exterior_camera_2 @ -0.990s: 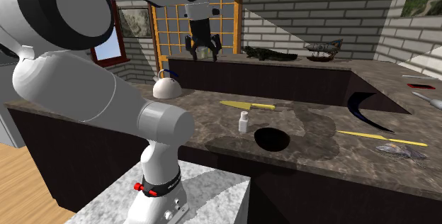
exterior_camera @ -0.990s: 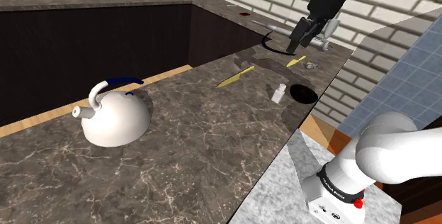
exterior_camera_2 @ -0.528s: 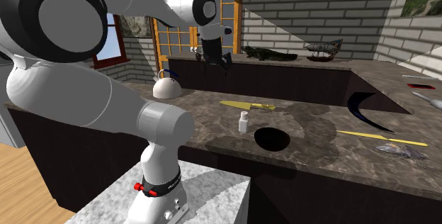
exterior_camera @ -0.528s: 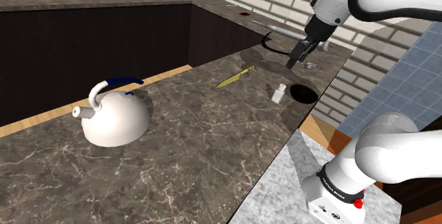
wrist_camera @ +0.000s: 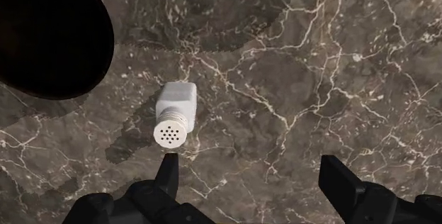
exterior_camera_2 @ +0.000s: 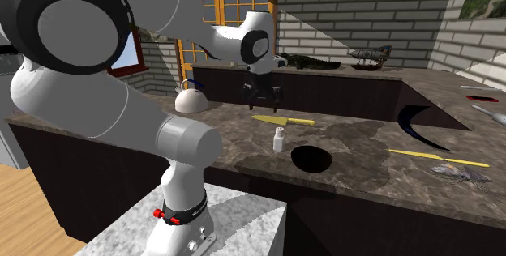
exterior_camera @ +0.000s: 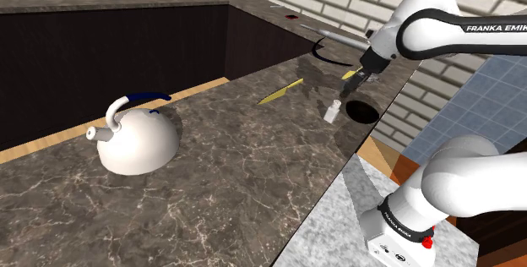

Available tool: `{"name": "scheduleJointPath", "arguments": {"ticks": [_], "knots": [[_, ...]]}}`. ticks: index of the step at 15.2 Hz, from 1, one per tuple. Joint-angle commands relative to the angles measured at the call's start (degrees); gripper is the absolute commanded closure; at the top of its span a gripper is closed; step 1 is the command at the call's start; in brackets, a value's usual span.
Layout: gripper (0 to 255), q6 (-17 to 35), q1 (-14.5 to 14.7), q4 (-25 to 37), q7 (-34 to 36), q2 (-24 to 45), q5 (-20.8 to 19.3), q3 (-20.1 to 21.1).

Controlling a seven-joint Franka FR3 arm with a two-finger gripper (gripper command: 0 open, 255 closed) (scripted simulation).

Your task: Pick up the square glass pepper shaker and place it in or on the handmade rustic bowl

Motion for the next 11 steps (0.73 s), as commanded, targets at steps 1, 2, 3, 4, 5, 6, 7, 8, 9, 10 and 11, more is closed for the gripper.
{"name": "scheduleJointPath", "arguments": {"ticks": [1, 2, 3, 4, 5, 6, 7, 8, 9, 10, 11], "knots": [[0, 4.24, -0.40, -1.74, -3.04, 1.89, -0.88, -2.98], [0, 6.46, -0.51, -2.39, -4.64, 3.25, -1.24, -4.61], [0, 8.73, -0.52, -2.94, -6.29, 4.77, -1.53, -6.28], [0, 11.03, -0.42, -3.36, -8.00, 6.45, -1.73, -8.02], [0, 13.36, -0.18, -3.67, -9.77, 8.28, -1.81, -9.84], [0, 15.70, 0.23, -3.85, -11.63, 10.24, -1.74, -11.74], [0, 18.04, 0.84, -3.92, -13.59, 12.33, -1.50, -13.76], [0, 19.75, 1.42, -3.90, -15.11, 13.93, -1.17, -15.29], [0, 20.86, 1.78, -4.13, -15.28, 14.80, -0.98, -15.63], [0, 21.97, 2.17, -4.35, -15.46, 15.69, -0.76, -15.98], [0, 23.10, 2.58, -4.55, -15.66, 16.61, -0.51, -16.35]]}}
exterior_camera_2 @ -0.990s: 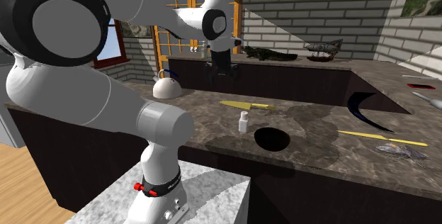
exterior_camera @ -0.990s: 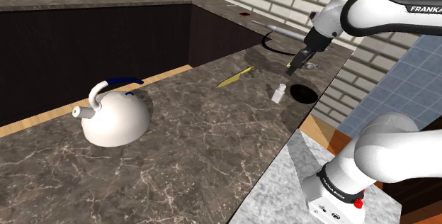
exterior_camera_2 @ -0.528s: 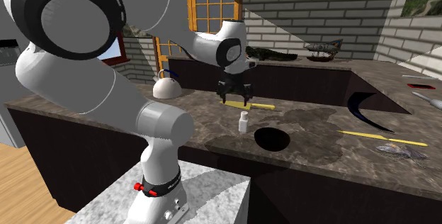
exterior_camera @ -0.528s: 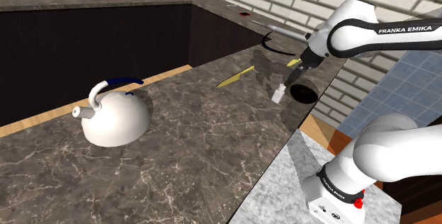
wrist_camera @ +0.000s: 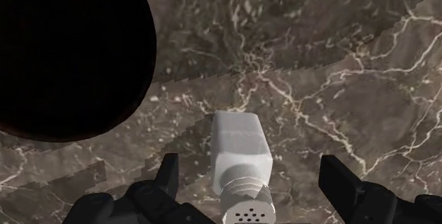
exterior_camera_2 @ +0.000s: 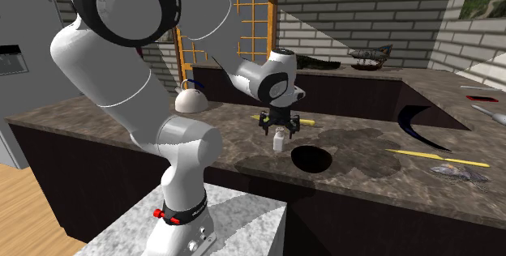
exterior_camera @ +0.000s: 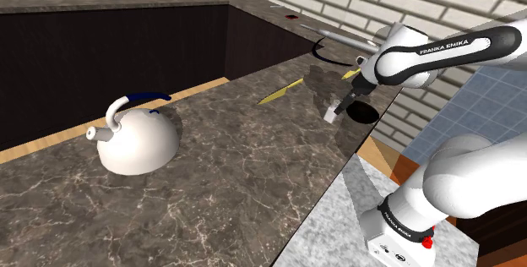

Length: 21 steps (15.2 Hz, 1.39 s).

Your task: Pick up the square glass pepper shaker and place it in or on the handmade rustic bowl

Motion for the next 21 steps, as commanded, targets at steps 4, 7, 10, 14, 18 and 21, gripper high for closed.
{"name": "scheduleJointPath", "arguments": {"ticks": [4, 7, 10, 14, 18, 21], "knots": [[0, 5.73, 2.40, -0.77, -1.56, 4.86, 1.60, -2.28], [0, 6.39, 2.74, -0.84, -1.75, 5.44, 1.86, -2.55], [0, 6.39, 2.74, -0.84, -1.75, 5.44, 1.87, -2.55], [255, 6.37, 2.74, -0.84, -1.75, 5.43, 1.86, -2.55], [255, 6.36, 2.74, -0.83, -1.74, 5.42, 1.86, -2.53], [255, 6.37, 2.73, -0.84, -1.75, 5.42, 1.86, -2.54]]}}
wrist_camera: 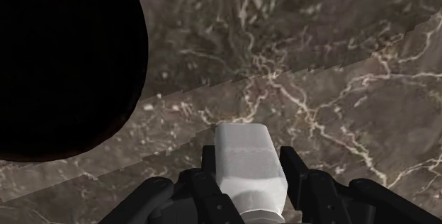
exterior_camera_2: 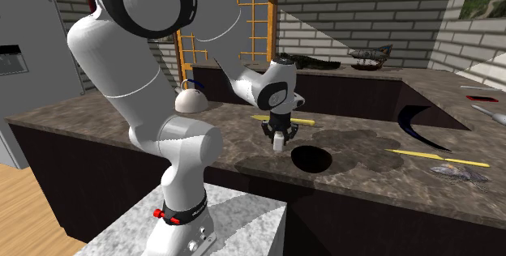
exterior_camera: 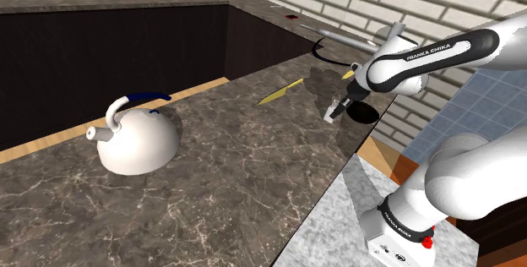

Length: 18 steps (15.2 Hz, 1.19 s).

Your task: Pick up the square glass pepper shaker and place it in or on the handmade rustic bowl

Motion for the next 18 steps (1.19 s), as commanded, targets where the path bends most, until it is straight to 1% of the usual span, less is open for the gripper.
{"name": "scheduleJointPath", "arguments": {"ticks": [1, 8, 18], "knots": [[255, 0.01, 0.03, -0.04, -0.01, 0.03, 0.01, 0.00], [255, -7.52, -2.11, 2.23, 2.19, -5.26, -1.43, 2.97], [255, -17.40, -3.29, 6.68, 4.12, -10.77, -1.69, 6.08]]}}
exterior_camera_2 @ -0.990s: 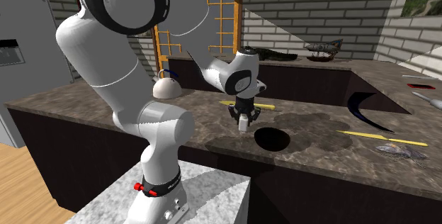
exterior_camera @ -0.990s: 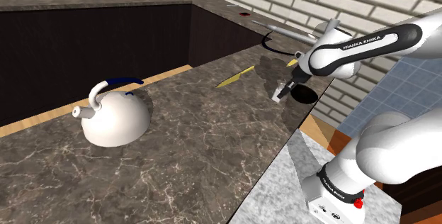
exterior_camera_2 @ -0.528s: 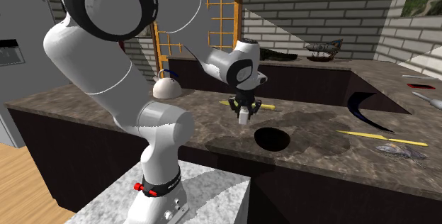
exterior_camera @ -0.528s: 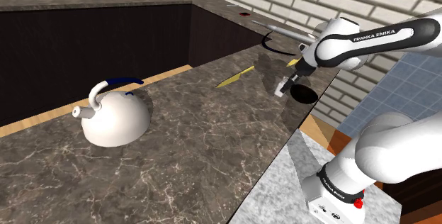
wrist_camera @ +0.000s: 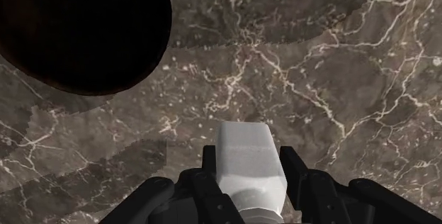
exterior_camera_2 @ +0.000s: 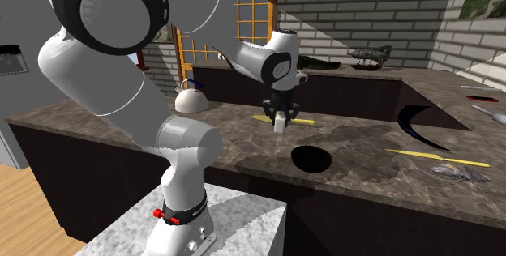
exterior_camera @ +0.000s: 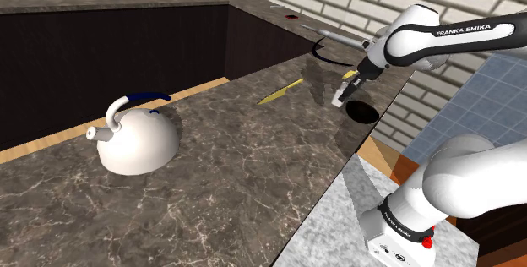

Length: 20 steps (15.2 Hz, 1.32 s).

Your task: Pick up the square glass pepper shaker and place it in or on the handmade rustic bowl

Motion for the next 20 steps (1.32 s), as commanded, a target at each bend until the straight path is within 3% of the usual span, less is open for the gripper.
{"name": "scheduleJointPath", "arguments": {"ticks": [1, 7, 14, 18, 20], "knots": [[255, -2.08, -0.19, 0.86, 0.52, -1.20, 0.01, 0.77], [255, -6.64, -0.31, 3.62, 1.19, -3.03, 0.29, 2.03], [255, -9.66, -4.11, 7.37, -9.44, -2.47, -2.83, -7.05], [255, -11.32, -5.01, 11.74, -16.74, -0.17, -3.87, -13.66], [255, -9.65, -4.85, 10.66, -17.05, 0.42, -4.02, -14.41]]}}
